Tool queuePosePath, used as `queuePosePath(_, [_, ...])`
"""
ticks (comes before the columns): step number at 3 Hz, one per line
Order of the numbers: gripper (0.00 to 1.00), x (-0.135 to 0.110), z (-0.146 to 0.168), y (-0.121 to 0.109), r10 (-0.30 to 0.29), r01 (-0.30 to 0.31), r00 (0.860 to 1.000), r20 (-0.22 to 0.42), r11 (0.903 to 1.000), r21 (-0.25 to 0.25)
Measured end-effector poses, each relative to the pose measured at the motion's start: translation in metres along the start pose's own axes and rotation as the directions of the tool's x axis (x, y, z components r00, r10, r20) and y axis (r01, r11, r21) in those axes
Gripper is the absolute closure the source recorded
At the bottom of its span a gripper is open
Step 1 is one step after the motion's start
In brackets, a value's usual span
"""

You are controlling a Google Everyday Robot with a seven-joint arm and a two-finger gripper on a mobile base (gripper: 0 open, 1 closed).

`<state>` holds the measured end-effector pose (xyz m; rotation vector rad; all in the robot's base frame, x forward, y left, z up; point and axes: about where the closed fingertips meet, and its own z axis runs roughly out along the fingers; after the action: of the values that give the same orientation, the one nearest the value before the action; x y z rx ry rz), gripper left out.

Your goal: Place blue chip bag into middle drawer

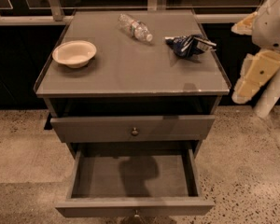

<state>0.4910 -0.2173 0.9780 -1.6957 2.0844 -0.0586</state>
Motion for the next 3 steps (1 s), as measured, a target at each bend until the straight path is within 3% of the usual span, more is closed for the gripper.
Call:
queuePosePath(1, [0.0, -0.011, 0.018, -0.058, -0.052, 0.047, 0.993, 0.11, 0.9978, 0.046])
queuePosePath(2, [0.0, -0.023, 0.036, -0.109, -0.068, 0.054, 0.977, 0.2, 0.9959, 0.072])
queuePosePath(3, [0.0, -0.025, 0.03, -0.121, -0.07, 0.05, 0.974, 0.215, 0.9938, 0.099])
